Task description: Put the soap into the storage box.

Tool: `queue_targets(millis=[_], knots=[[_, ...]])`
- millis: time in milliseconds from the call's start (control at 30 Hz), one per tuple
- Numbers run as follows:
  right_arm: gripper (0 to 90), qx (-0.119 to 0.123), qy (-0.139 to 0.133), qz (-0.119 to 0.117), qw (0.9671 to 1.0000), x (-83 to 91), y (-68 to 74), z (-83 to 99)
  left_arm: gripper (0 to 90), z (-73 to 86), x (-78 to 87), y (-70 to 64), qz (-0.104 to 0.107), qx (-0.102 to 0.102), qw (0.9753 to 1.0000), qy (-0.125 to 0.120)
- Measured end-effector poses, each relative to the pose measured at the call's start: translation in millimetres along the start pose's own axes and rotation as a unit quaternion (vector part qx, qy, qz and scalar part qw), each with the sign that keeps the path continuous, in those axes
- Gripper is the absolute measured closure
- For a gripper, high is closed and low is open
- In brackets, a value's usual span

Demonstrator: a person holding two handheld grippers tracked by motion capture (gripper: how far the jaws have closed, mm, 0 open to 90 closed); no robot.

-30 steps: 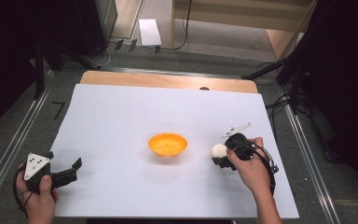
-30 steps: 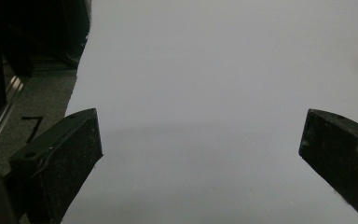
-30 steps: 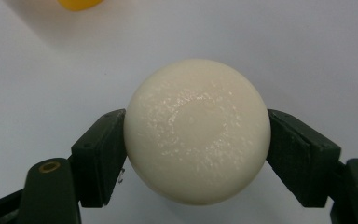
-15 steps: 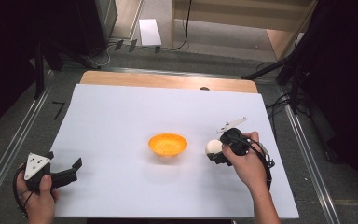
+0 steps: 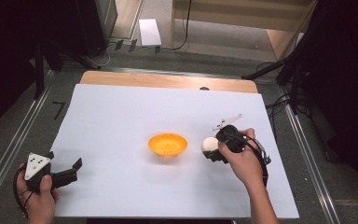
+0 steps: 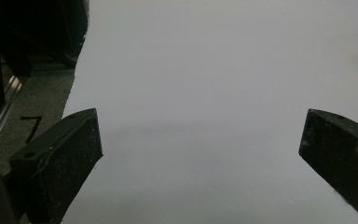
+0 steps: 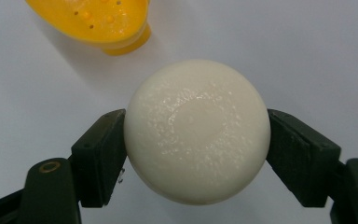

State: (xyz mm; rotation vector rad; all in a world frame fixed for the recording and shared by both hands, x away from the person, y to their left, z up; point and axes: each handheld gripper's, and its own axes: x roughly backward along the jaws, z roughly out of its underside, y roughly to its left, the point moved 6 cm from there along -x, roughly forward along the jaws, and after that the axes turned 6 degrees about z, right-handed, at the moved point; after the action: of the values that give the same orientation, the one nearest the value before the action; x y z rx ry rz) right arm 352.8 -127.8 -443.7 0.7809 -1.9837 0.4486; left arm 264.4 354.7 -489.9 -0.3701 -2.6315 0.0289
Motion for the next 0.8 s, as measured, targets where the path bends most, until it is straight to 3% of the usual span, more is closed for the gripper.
queue_targets(millis=[800], knots=[[25.1, 0.017, -0.003, -0.013, 0.9998, 0.9, 12.5, -22.8, 0.0, 0.0, 0.5, -0.3, -0.001, 0.001, 1.0, -0.003]])
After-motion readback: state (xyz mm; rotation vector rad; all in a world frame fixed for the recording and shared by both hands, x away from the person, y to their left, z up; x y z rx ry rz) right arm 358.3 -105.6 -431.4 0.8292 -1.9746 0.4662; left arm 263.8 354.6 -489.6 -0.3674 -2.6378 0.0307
